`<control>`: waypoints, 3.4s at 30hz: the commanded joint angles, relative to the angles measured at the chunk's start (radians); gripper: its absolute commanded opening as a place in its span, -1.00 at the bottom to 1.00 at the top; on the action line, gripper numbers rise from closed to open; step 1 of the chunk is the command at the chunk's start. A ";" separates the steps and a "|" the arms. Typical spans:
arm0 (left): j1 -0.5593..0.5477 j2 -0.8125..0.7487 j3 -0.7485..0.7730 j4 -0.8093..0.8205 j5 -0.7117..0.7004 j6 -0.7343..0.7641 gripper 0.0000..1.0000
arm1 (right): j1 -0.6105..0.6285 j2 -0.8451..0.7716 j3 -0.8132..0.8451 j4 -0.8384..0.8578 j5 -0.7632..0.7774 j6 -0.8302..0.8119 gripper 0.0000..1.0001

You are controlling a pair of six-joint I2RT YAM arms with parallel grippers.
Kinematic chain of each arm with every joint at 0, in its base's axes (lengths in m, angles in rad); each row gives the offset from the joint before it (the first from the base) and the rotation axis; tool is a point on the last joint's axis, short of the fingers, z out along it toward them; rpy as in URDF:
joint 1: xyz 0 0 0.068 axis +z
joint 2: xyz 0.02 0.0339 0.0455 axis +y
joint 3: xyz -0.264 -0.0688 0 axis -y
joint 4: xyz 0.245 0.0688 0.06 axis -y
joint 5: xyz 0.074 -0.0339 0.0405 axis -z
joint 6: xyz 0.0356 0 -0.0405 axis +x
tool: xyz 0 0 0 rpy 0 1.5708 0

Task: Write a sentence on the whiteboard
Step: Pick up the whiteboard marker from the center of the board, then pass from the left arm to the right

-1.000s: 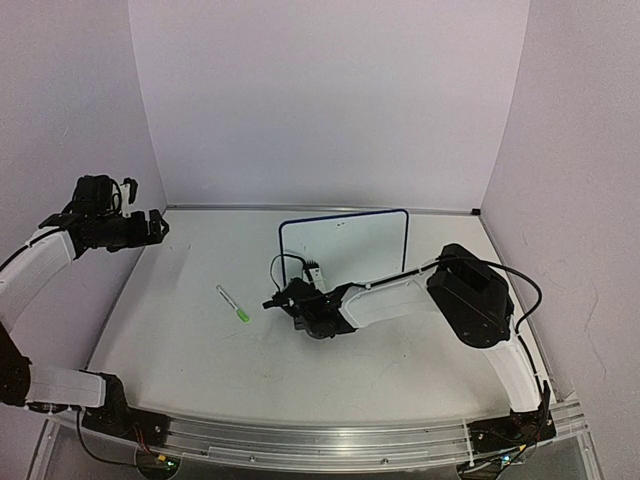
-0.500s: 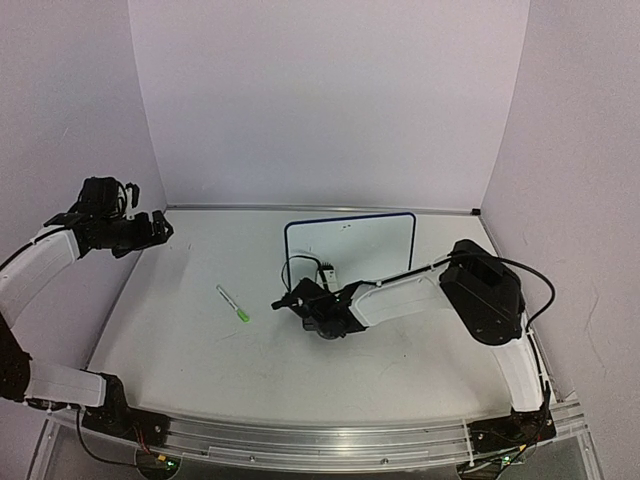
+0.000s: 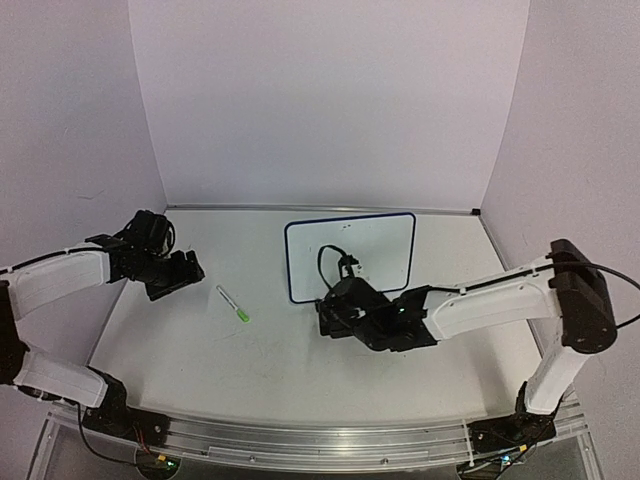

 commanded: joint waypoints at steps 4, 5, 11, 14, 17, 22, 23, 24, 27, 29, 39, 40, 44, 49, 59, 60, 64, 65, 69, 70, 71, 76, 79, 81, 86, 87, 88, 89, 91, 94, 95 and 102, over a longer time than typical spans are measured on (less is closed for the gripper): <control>-0.151 0.209 0.086 0.083 -0.059 -0.141 0.68 | -0.046 -0.243 -0.113 -0.022 0.056 -0.102 0.79; -0.163 0.237 0.098 0.087 -0.058 -0.149 0.67 | -0.060 -0.265 -0.123 -0.030 0.052 -0.102 0.80; -0.174 0.362 0.160 0.107 -0.053 -0.169 0.38 | -0.151 -0.384 -0.174 -0.055 -0.011 -0.135 0.79; -0.176 0.421 0.213 0.069 -0.077 -0.149 0.25 | -0.196 -0.419 -0.186 -0.066 -0.037 -0.153 0.79; -0.174 0.466 0.250 0.047 -0.091 -0.136 0.16 | -0.228 -0.441 -0.191 -0.067 -0.060 -0.163 0.78; -0.174 0.528 0.301 0.014 -0.112 -0.114 0.04 | -0.236 -0.435 -0.186 -0.067 -0.078 -0.160 0.78; -0.174 0.539 0.311 0.006 -0.116 -0.110 0.03 | -0.236 -0.431 -0.184 -0.067 -0.083 -0.156 0.77; -0.174 0.549 0.316 0.004 -0.120 -0.107 0.02 | -0.236 -0.428 -0.184 -0.067 -0.087 -0.151 0.77; -0.174 0.580 0.344 -0.008 -0.123 -0.101 0.00 | -0.237 -0.425 -0.182 -0.068 -0.097 -0.138 0.77; -0.174 0.605 0.369 -0.032 -0.130 -0.096 -0.04 | -0.237 -0.426 -0.182 -0.067 -0.102 -0.129 0.76; -0.174 0.666 0.403 -0.088 -0.160 -0.057 -0.23 | -0.236 -0.445 -0.171 -0.069 -0.100 -0.118 0.74; -0.174 0.668 0.403 -0.087 -0.161 -0.050 -0.28 | -0.237 -0.448 -0.172 -0.069 -0.097 -0.116 0.74; -0.174 0.688 0.416 -0.096 -0.157 -0.010 -0.49 | -0.237 -0.458 -0.177 -0.071 -0.091 -0.109 0.74; -0.174 0.697 0.415 -0.074 -0.117 0.055 -0.72 | -0.237 -0.463 -0.183 -0.076 -0.086 -0.093 0.73; -0.177 0.652 0.381 -0.099 -0.057 0.197 -0.49 | -0.236 -0.455 -0.187 -0.080 -0.086 -0.067 0.72; -0.178 0.647 0.375 -0.105 -0.051 0.199 -0.44 | -0.236 -0.455 -0.187 -0.080 -0.084 -0.066 0.72; -0.187 0.635 0.349 -0.110 -0.014 0.205 -0.34 | -0.237 -0.450 -0.184 -0.081 -0.081 -0.064 0.72; -0.191 0.635 0.346 -0.116 -0.011 0.204 -0.35 | -0.236 -0.449 -0.184 -0.081 -0.080 -0.063 0.72; -0.197 0.635 0.340 -0.144 -0.034 0.196 -0.51 | -0.236 -0.450 -0.185 -0.081 -0.080 -0.057 0.71; -0.197 0.637 0.338 -0.148 -0.040 0.196 -0.57 | -0.236 -0.451 -0.186 -0.081 -0.080 -0.054 0.71; -0.197 0.640 0.338 -0.153 -0.044 0.196 -0.63 | -0.236 -0.452 -0.187 -0.081 -0.080 -0.051 0.71; -0.198 0.645 0.335 -0.162 -0.052 0.202 -0.99 | -0.237 -0.474 -0.177 -0.091 -0.097 -0.063 0.71; -0.201 0.591 0.320 -0.150 -0.049 0.243 -1.00 | -0.238 -0.501 -0.163 -0.108 -0.127 -0.098 0.73; -0.205 0.533 0.299 -0.130 -0.026 0.281 -1.00 | -0.247 -0.522 -0.147 -0.129 -0.186 -0.138 0.76; -0.255 0.350 0.233 -0.058 0.125 0.390 -1.00 | -0.314 -0.548 -0.057 -0.227 -0.472 -0.204 0.77; -0.280 0.321 0.228 -0.056 0.152 0.414 -1.00 | -0.325 -0.545 -0.041 -0.252 -0.539 -0.214 0.77; -0.306 0.301 0.224 -0.053 0.175 0.431 -1.00 | -0.337 -0.539 -0.017 -0.276 -0.614 -0.221 0.77; -0.335 0.280 0.222 -0.050 0.196 0.445 -1.00 | -0.349 -0.533 0.006 -0.297 -0.686 -0.227 0.76; -0.395 0.249 0.223 -0.043 0.230 0.452 -1.00 | -0.368 -0.515 0.042 -0.314 -0.804 -0.220 0.75; -0.487 0.220 0.243 -0.040 0.260 0.453 -1.00 | -0.385 -0.482 0.080 -0.314 -0.989 -0.194 0.73; -0.516 0.216 0.254 -0.039 0.273 0.451 -1.00 | -0.388 -0.467 0.094 -0.314 -1.041 -0.184 0.73; -0.702 0.219 0.346 -0.013 0.334 0.430 -1.00 | -0.389 -0.383 0.119 -0.312 -1.280 -0.125 0.65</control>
